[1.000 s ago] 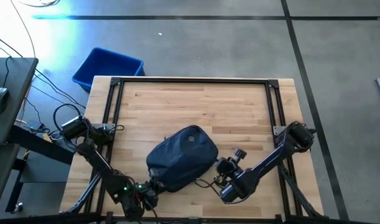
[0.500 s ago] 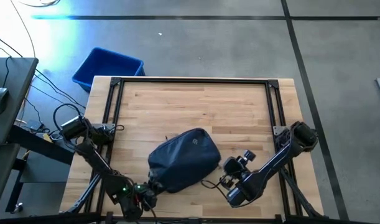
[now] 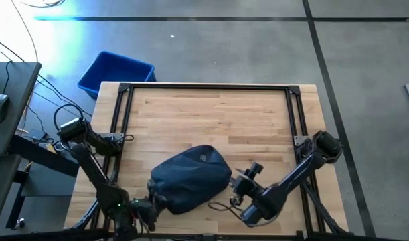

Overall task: Unpack backpack
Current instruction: Move the black backpack to the center of the table

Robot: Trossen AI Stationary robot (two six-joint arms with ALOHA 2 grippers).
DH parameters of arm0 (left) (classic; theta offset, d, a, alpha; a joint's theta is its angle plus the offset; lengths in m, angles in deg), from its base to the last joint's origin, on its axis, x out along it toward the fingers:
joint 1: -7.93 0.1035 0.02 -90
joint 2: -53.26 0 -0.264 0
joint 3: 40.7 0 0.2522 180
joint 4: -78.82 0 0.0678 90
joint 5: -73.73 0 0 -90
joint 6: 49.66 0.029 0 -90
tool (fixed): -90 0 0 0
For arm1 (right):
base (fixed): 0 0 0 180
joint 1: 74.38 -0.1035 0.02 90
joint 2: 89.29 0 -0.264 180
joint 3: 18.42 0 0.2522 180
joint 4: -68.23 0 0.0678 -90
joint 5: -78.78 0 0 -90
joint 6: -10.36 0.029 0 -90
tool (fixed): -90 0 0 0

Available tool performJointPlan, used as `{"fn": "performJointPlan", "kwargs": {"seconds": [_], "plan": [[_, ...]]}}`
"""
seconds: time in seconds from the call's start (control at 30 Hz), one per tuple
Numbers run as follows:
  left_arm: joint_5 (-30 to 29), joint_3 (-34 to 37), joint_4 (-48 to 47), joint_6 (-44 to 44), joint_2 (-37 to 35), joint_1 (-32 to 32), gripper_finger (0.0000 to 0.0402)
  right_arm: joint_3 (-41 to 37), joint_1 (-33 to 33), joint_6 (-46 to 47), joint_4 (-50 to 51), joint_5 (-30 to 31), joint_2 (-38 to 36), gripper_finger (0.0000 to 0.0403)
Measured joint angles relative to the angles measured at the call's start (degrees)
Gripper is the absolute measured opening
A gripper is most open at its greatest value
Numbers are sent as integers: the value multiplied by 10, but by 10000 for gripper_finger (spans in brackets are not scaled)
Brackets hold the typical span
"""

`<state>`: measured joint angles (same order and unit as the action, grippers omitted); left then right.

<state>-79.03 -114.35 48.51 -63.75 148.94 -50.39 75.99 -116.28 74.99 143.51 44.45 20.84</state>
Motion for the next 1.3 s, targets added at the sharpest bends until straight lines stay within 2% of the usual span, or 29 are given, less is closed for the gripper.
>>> {"fn": "performJointPlan", "kwargs": {"seconds": [0.1,0.17,0.23,0.33,0.43,0.57,0.67,0.8,0.97,1.1,1.3], "plan": [[4,0,-98,-84,3,17,8,0,34,-25,-19,7,0,162],[21,3,-169,-157,10,27,8,0,59,-76,-64,-7,0,158],[53,19,-202,-193,15,39,9,0,82,-165,-145,-37,0,156],[111,42,-216,-199,15,48,24,0,113,-310,-282,-108,7,156],[146,44,-242,-230,5,47,55,0,143,-364,-322,-168,21,156],[166,43,-242,-253,-21,31,100,1,165,-275,-250,-170,33,155],[133,43,-243,-278,-41,24,121,2,164,-187,-184,-174,33,155],[94,43,-254,-309,-48,25,125,2,139,-109,-158,-206,32,155],[72,68,-271,-318,-42,58,114,34,100,-99,-123,-232,32,155],[59,107,-274,-289,-42,109,102,71,84,-96,-100,-180,29,155],[52,138,-268,-246,-42,198,90,29,117,-91,-98,-169,29,155]]}}
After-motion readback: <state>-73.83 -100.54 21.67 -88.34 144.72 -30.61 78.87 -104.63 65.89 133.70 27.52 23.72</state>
